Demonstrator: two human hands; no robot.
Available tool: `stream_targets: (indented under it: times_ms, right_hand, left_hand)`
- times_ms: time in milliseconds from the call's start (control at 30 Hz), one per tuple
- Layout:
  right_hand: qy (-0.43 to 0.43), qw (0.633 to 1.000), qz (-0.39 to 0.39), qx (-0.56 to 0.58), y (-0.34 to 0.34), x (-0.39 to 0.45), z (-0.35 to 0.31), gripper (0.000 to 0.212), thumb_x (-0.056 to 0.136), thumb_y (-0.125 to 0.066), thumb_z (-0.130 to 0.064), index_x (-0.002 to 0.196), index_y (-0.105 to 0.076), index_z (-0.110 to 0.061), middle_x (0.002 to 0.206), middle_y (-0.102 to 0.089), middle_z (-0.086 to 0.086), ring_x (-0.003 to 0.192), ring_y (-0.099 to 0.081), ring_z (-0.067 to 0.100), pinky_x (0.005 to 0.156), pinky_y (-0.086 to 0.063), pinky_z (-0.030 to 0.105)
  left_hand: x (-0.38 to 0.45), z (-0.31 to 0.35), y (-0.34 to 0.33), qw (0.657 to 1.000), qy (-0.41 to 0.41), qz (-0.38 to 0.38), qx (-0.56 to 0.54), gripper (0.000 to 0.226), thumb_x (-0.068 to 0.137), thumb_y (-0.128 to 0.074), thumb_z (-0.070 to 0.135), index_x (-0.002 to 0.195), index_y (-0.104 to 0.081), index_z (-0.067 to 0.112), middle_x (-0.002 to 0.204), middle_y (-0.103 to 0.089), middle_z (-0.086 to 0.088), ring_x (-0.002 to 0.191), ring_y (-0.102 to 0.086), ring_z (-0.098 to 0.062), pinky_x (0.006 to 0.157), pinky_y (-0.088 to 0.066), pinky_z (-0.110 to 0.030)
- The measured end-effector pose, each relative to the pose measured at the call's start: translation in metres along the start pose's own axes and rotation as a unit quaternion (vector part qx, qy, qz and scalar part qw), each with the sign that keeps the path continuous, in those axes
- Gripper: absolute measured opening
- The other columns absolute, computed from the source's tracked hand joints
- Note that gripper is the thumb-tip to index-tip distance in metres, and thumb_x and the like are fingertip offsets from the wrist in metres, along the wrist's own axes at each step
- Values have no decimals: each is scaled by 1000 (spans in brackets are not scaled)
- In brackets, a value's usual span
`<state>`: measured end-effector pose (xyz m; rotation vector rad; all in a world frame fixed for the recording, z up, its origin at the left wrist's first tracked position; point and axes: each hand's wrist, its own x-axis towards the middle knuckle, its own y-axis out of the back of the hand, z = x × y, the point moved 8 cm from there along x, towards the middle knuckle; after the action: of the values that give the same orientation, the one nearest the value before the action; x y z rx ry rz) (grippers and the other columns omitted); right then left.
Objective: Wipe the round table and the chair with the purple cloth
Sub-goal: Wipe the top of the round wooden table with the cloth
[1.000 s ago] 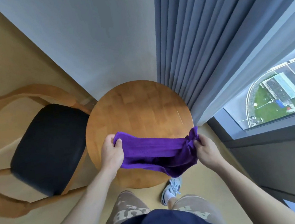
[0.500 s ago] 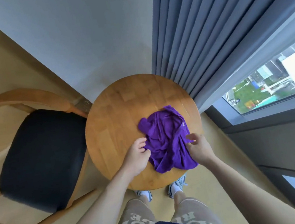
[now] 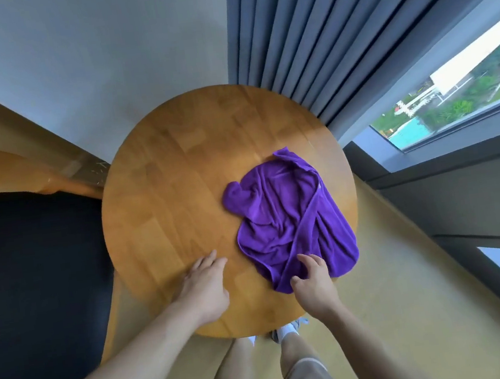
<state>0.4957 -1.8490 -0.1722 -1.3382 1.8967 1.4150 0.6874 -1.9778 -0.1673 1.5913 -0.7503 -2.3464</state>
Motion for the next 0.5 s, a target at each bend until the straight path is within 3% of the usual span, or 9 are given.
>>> stream_targets:
  times_ms: [100, 200, 267, 367, 400, 500]
  right_hand:
    - [20, 999, -42, 14, -20, -2, -16, 56, 94, -56, -11, 149, -47, -15, 157, -36, 1, 137, -47, 21, 113, -40, 36]
    - [48, 986, -153, 40, -49, -12, -33, 53, 93, -51, -2, 144, -53, -17, 140, -57, -2, 127, -56, 14, 99, -44, 13]
    - [134, 986, -97, -20, -42, -11, -47, 53, 87, -52, -1, 137, -61, -17, 134, -58, -4, 127, -54, 16, 96, -39, 7]
    - [227, 961, 98, -121, -4, 5, -56, 62, 81, -57, -13, 143, -56, -19, 154, -43, 5, 142, -36, 27, 118, -32, 39]
    - [235, 950, 121, -164, 2, 15, -54, 68, 83, -58, -20, 150, -47, -23, 163, -32, 5, 149, -25, 28, 122, -24, 46]
    - [277, 898, 83, -331, -6, 48, -41, 83, 90, -54, -45, 162, -14, -36, 172, 4, -2, 157, 3, 29, 125, -1, 59]
  left_hand:
    - [24, 7, 18, 997, -41, 39, 45, 69, 99, -50, 18, 162, -23, 29, 173, -1, 6, 159, -4, -15, 126, -11, -38]
    - [44, 5, 23, 990, -77, 64, 102, 77, 97, -49, 12, 163, -19, 36, 173, 7, 7, 159, 2, -13, 128, -2, -38]
    - [54, -3, 20, 985, -85, 90, 122, 80, 96, -49, 15, 163, -13, 40, 172, 13, 8, 159, 8, -14, 128, 2, -43]
    - [70, -9, 16, 972, -110, 158, 134, 78, 97, -47, 29, 163, -8, 42, 172, 17, 9, 158, 16, -17, 127, 5, -53]
    - [76, -8, 15, 966, -122, 181, 136, 76, 96, -45, 33, 164, -10, 41, 172, 14, 7, 159, 16, -19, 126, 4, -57]
    - [93, 3, 13, 952, -148, 227, 142, 72, 89, -39, 37, 160, -28, 33, 174, -3, -3, 160, 8, -28, 124, 1, -66]
